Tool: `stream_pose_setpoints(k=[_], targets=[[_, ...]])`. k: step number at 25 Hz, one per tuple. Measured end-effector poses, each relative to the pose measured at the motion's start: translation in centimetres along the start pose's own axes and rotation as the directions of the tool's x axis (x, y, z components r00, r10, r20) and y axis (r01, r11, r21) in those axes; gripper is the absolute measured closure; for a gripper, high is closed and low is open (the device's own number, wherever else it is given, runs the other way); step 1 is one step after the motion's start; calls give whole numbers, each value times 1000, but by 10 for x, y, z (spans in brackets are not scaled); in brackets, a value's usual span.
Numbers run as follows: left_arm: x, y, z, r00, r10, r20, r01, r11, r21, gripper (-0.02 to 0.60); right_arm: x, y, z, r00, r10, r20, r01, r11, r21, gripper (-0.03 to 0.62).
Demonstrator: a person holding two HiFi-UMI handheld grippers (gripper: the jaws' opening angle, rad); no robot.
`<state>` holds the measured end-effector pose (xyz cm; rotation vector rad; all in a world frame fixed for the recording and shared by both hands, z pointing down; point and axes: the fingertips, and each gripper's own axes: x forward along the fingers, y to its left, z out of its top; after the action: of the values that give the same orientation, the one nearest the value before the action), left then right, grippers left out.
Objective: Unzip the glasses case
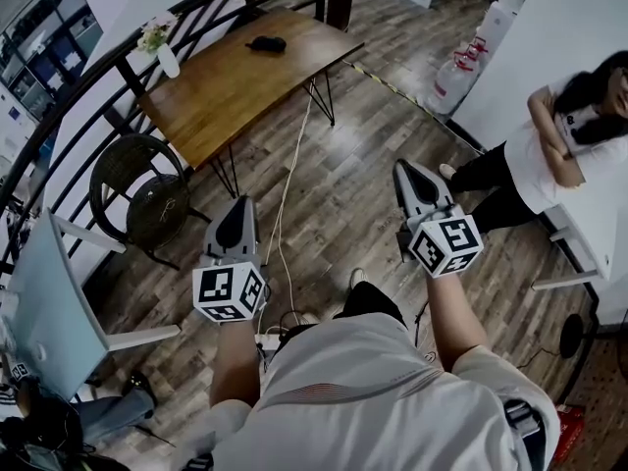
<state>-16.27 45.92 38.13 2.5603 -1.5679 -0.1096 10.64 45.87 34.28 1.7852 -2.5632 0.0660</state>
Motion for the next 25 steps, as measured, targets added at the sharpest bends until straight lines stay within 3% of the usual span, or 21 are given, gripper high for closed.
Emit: stream_pose_setpoints(k=[10, 25], targets=[[67, 14, -3, 999, 30, -43, -30, 1000, 7, 563, 70, -45, -9, 999, 36, -40, -34, 999, 35, 543], [248, 6, 16, 991, 128, -41, -127, 992, 18, 563, 211, -186, 1, 988, 146, -48, -143, 988, 62, 543]])
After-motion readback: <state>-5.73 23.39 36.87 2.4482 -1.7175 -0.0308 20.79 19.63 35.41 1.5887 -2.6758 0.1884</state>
